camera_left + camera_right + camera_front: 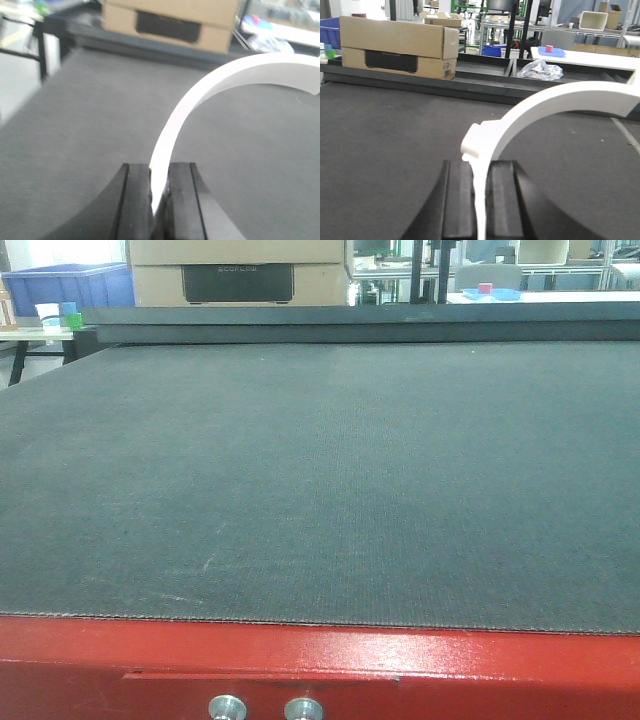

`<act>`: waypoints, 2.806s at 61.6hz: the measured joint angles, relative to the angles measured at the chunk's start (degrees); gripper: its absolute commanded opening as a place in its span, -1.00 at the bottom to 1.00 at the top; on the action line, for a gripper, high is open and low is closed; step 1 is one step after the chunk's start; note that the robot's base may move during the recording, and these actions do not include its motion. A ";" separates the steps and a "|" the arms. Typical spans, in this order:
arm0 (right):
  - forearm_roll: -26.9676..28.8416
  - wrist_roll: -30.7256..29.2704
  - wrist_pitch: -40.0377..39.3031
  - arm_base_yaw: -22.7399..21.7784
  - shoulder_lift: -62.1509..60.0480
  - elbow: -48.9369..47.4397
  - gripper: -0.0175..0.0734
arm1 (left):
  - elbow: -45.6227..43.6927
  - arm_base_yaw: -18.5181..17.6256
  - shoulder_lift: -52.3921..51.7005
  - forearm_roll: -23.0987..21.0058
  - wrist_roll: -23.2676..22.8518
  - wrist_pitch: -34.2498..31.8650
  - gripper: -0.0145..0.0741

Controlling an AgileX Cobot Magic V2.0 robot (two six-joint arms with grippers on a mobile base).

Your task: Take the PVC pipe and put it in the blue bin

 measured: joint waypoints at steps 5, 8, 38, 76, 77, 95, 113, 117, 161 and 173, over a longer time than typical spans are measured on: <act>-1.30 1.05 -0.22 0.00 0.00 1.31 -0.99 | 0.84 2.80 -2.93 0.87 0.00 0.78 -0.92; -1.55 1.86 -0.22 0.00 0.00 2.50 -0.99 | 0.95 4.16 -4.35 1.50 0.00 1.86 -0.92; -2.17 3.61 -0.21 0.00 -6.08 9.39 -0.99 | 1.61 6.28 -10.68 3.82 0.00 10.85 -0.92; -2.17 3.77 3.64 0.00 -9.99 9.78 -0.99 | 5.77 6.28 -24.42 3.82 0.00 16.61 -0.92; -2.17 3.77 3.64 0.00 -9.99 9.78 -0.99 | 5.77 6.28 -24.66 3.82 0.00 16.61 -0.92; -2.17 3.77 3.53 0.00 -9.99 9.78 -0.99 | 5.77 6.28 -25.86 4.40 0.00 18.83 -0.92; -2.17 3.77 3.53 0.00 -9.99 9.78 -0.99 | 5.77 6.28 -26.06 4.94 0.00 18.95 -0.92; -2.17 3.77 3.41 0.00 -9.99 9.78 -0.99 | 5.77 6.28 -26.06 4.93 0.00 19.07 -0.92; -2.09 3.77 2.59 0.00 -9.99 9.78 -0.99 | 5.77 6.28 -26.19 5.06 0.00 19.55 -0.92; -2.09 3.77 2.54 0.00 -9.99 9.78 -0.99 | 5.77 6.28 -26.19 5.06 0.00 19.55 -0.92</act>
